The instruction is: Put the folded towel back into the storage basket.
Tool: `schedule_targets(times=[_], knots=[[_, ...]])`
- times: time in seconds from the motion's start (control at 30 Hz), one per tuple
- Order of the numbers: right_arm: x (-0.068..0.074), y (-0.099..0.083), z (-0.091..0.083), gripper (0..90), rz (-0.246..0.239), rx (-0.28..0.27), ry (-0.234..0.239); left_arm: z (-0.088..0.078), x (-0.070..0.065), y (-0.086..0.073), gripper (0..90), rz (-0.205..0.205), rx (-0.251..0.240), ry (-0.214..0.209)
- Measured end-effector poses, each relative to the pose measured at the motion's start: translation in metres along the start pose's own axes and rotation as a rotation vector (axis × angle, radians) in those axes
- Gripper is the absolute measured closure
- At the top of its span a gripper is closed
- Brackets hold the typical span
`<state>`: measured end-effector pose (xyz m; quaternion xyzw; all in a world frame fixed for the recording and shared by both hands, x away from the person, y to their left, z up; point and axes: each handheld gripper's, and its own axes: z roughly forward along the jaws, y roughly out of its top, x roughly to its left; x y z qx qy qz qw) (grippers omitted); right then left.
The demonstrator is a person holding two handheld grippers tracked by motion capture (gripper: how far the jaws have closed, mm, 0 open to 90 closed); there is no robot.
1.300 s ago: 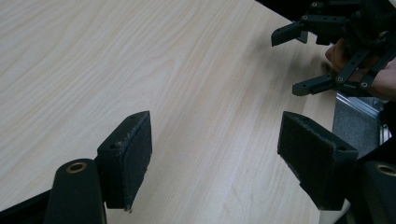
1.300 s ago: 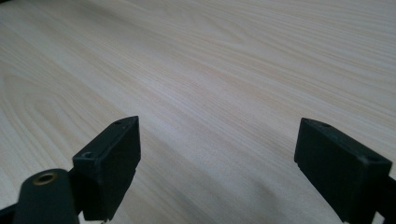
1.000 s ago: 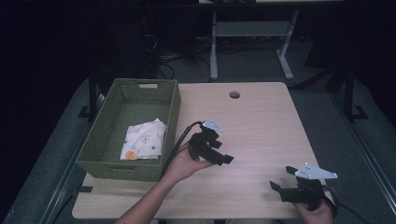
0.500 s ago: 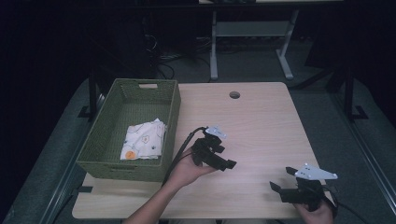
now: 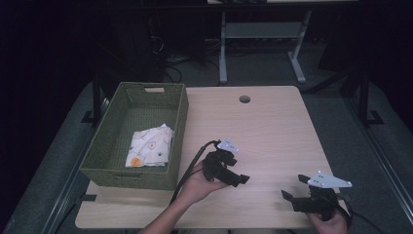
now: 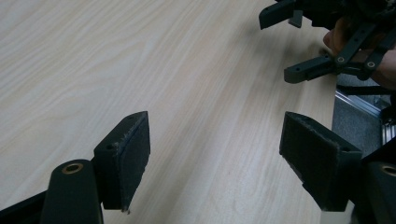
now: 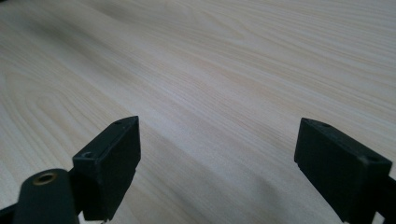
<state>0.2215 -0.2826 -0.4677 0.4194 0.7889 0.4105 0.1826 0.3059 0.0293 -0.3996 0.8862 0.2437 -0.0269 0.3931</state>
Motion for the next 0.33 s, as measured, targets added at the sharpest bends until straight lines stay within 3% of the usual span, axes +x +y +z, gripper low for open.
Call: schedule_targets(times=[0.33], knots=[[0.001, 0.001, 0.000, 14.1, 0.003, 0.000, 0.004, 0.002, -0.014, -0.013, 23.7, 0.055, 0.018, 0.026]])
